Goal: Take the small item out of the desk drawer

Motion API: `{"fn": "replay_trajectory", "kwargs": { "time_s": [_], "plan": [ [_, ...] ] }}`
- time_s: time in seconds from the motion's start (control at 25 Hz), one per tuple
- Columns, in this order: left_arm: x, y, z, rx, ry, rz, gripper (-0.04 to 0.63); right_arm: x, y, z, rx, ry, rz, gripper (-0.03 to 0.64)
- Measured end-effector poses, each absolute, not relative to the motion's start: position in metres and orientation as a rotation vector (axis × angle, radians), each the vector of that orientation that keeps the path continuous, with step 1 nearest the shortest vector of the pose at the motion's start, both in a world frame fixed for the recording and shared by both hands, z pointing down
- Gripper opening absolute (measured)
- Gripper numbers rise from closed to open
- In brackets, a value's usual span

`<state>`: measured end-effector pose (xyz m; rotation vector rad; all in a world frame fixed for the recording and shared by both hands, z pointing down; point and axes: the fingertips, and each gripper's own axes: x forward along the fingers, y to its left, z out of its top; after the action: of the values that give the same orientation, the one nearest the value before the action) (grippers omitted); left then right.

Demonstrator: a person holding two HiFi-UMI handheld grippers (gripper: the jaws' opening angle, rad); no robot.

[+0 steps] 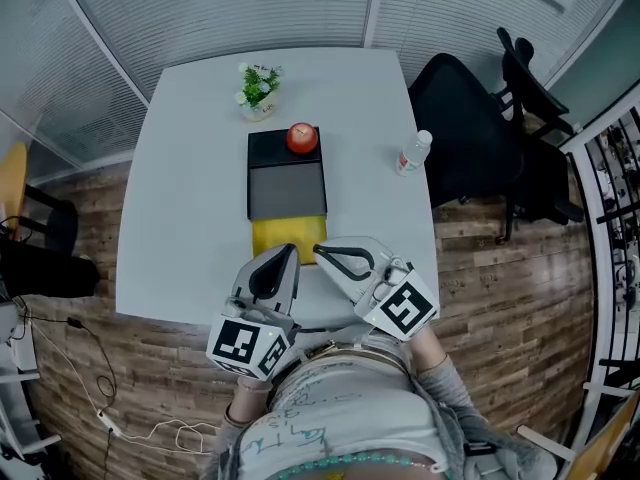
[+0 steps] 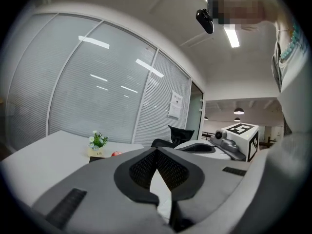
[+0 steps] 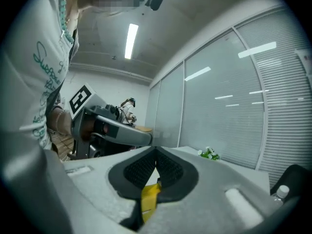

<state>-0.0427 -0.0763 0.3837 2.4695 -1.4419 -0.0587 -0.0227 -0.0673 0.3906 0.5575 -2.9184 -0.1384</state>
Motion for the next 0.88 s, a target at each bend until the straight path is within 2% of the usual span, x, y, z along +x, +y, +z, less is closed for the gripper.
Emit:
{"fn": "replay_trajectory", "kwargs": {
  "time_s": [0.32, 0.88],
  "plan": [
    [-0.049, -0.087, 0.363, 2.528, -1.542, -0.071, -0.003, -0.03, -0.076, 0.37, 0.613, -2.954, -0.208, 0.003],
    [-0.044, -0.082, 0.384, 2.493, -1.573, -0.031, -0.003, -0.024, -0.075, 0.386, 0.741, -2.913, -0.12, 0.002]
  ]
}}
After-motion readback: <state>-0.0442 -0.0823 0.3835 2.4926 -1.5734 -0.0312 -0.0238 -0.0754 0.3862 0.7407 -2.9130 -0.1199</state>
